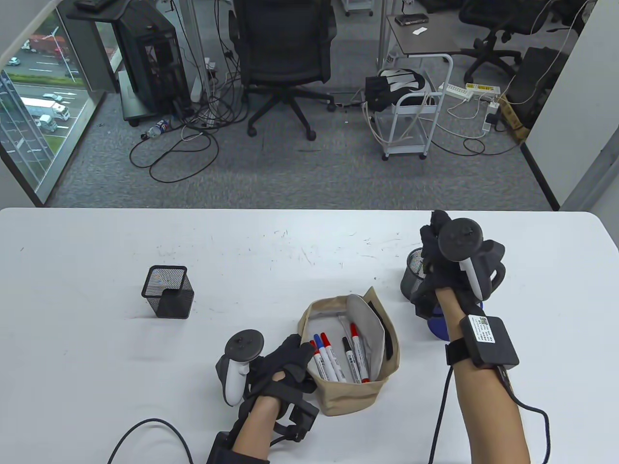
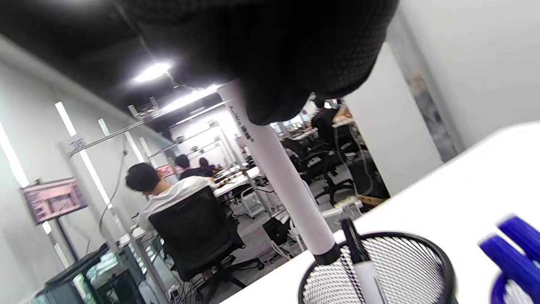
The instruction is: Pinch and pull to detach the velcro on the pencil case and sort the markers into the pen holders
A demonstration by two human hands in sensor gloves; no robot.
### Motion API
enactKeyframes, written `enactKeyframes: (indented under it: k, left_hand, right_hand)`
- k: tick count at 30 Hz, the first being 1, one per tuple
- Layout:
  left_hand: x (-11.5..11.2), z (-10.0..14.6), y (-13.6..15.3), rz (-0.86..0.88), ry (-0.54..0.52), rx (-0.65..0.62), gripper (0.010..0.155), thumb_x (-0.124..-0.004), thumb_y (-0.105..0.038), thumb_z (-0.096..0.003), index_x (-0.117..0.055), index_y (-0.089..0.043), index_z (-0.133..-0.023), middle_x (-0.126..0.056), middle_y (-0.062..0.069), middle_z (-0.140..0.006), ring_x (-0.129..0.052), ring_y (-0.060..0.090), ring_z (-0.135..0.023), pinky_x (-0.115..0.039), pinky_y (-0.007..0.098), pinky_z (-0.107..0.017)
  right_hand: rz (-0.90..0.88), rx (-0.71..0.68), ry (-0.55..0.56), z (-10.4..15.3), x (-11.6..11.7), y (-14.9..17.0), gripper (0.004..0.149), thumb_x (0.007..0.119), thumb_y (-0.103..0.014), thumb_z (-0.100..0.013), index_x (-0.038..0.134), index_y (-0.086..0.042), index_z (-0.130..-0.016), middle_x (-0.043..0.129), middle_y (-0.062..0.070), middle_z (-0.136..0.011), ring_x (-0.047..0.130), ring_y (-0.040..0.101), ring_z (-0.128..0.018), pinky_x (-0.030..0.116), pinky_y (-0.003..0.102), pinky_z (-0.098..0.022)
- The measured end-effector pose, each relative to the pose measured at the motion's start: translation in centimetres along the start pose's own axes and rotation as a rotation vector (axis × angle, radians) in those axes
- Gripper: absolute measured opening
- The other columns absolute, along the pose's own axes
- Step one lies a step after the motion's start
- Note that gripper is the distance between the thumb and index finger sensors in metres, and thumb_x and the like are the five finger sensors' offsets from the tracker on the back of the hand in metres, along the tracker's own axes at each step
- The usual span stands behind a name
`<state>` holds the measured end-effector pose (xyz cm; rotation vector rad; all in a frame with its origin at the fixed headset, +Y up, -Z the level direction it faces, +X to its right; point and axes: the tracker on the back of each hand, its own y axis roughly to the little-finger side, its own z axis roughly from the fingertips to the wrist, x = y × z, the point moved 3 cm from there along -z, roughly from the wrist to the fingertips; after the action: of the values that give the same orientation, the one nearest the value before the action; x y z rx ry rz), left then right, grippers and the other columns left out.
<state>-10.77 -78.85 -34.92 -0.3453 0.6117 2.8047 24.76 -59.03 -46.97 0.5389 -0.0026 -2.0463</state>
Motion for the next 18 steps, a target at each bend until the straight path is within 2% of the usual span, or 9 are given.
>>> enactKeyframes:
  k: [3,6,9,13,18]
  left_hand:
    - [0.0,0.0,0.0,0.004,0.004,0.002,0.077,-0.069,-0.045,-0.0578,-0.043,-0.003,-0.116,-0.065,0.032,-0.111,-0.089,0.049,-0.085,-0.096,0.040,-0.043]
    - [0.0,0.0,0.0,0.003,0.009,0.004,0.077,-0.069,-0.045,-0.0580,-0.043,-0.002,-0.116,-0.065,0.032,-0.111,-0.089,0.049,-0.085,-0.096,0.040,-0.043]
    - [0.0,-0.1,-0.1,-0.002,0.009,0.003,0.077,-0.069,-0.045,-0.0580,-0.043,-0.002,-0.116,-0.065,0.032,-0.111,-0.089,0.049,-0.085,-0.096,0.040,-0.043]
    - [0.0,-0.1,-0.1,-0.003,0.010,0.004,0.077,-0.069,-0.045,-0.0579,-0.043,-0.003,-0.116,-0.065,0.032,-0.111,-0.089,0.049,-0.085,-0.096,0.040,-0.043]
    - [0.0,-0.1,-0.1,-0.013,0.008,0.002,0.077,-0.069,-0.045,-0.0582,-0.043,-0.002,-0.116,-0.065,0.032,-0.111,-0.089,0.049,-0.085,-0.096,0.040,-0.043]
  right_hand:
    - [0.006,0.064,-0.031,-0.8,1.3,2.1,0.049,0.093,-0.031,-0.043,0.085,-0.015,-0.088,0.099,0.011,-0.080,0.107,0.027,-0.050,0.089,0.038,-0.034]
    - [-0.085,0.111,-0.083,-1.5,2.5,3.7,0.050,0.093,-0.031,-0.043,0.084,-0.014,-0.089,0.099,0.012,-0.080,0.107,0.027,-0.050,0.089,0.038,-0.034]
    - [-0.119,0.176,-0.120,-1.8,2.8,4.3,0.062,0.094,-0.038,-0.041,0.079,-0.007,-0.093,0.096,0.017,-0.083,0.107,0.031,-0.052,0.088,0.040,-0.034]
    - [-0.089,0.128,-0.167,-1.6,2.1,2.9,0.061,0.093,-0.038,-0.042,0.080,-0.006,-0.092,0.097,0.018,-0.082,0.107,0.030,-0.051,0.088,0.040,-0.033]
    - [-0.088,-0.010,-0.323,1.3,1.8,-1.6,0.057,0.092,-0.038,-0.043,0.083,-0.006,-0.089,0.100,0.017,-0.076,0.108,0.028,-0.045,0.089,0.038,-0.030]
